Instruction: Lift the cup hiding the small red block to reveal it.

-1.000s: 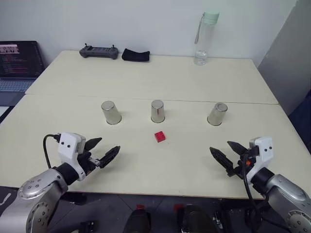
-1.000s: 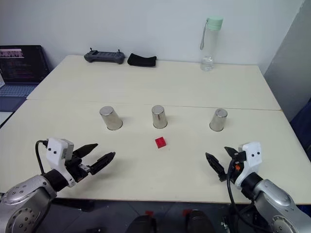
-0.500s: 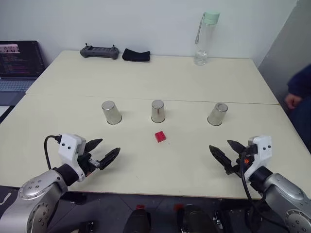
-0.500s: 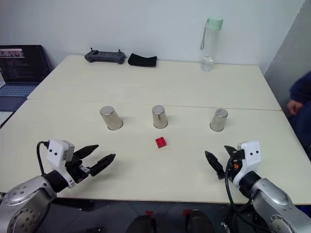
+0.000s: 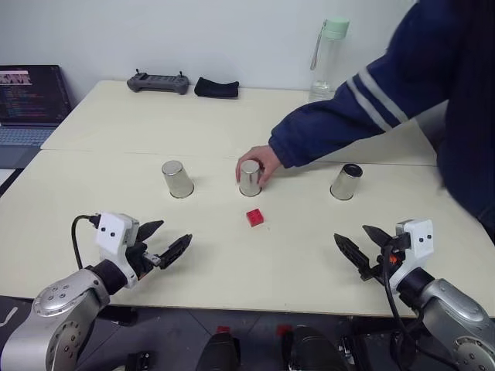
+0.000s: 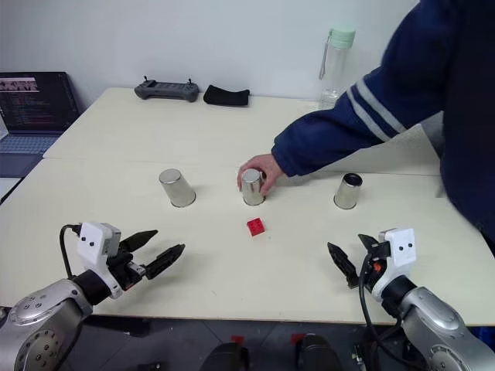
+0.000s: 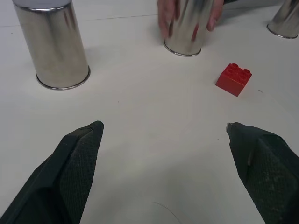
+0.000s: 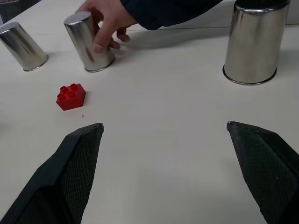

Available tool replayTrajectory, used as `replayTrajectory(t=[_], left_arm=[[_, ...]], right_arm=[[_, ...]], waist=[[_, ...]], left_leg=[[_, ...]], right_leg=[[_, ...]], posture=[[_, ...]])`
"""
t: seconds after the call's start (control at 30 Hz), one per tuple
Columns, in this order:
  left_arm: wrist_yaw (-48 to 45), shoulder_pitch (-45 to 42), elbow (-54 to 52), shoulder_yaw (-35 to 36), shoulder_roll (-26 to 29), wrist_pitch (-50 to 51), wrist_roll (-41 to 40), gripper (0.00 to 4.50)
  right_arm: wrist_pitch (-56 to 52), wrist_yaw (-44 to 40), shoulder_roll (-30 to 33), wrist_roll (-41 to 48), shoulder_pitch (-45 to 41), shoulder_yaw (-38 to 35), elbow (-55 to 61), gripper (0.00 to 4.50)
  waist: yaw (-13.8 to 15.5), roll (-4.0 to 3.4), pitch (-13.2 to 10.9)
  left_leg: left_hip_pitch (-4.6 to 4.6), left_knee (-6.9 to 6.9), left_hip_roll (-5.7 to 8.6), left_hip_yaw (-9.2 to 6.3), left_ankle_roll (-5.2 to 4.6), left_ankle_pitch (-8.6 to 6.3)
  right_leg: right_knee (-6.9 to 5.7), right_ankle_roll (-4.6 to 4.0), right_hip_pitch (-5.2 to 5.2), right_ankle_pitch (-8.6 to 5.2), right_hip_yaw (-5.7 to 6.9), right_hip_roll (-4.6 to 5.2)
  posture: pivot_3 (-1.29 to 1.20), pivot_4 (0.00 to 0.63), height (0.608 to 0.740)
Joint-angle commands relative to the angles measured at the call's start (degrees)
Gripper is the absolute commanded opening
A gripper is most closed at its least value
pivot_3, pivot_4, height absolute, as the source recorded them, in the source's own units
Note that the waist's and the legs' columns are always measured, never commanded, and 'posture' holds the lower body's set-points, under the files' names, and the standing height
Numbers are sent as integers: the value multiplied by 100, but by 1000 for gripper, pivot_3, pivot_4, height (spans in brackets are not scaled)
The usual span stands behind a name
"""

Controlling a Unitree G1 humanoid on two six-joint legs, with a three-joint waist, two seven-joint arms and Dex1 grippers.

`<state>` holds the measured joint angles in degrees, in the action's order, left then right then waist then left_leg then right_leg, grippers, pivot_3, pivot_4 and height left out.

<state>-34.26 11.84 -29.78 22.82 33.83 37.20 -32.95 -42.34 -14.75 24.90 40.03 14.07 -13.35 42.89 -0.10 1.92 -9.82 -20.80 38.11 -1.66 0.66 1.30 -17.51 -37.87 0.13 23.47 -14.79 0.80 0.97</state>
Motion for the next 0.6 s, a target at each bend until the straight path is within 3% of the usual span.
replayTrajectory(t=[0.03,0.6], left_arm=[[73,-1,-240,-23,19,-4,-62,4484],[205,-160,-302,-131,79,161,-139,4484]], right_arm=[[124,-41,15,25,-20,-53,132,4500],[208,-41,-15,-55,41,-40,107,4500]], waist=[[0,0,0],[0,0,0]], left_leg=[[0,0,0,0,0,0],[0,0,0,0,0,0]], right_leg=[[0,0,0,0,0,0],[0,0,0,0,0,0]], posture=[[0,150,740],[0,150,740]])
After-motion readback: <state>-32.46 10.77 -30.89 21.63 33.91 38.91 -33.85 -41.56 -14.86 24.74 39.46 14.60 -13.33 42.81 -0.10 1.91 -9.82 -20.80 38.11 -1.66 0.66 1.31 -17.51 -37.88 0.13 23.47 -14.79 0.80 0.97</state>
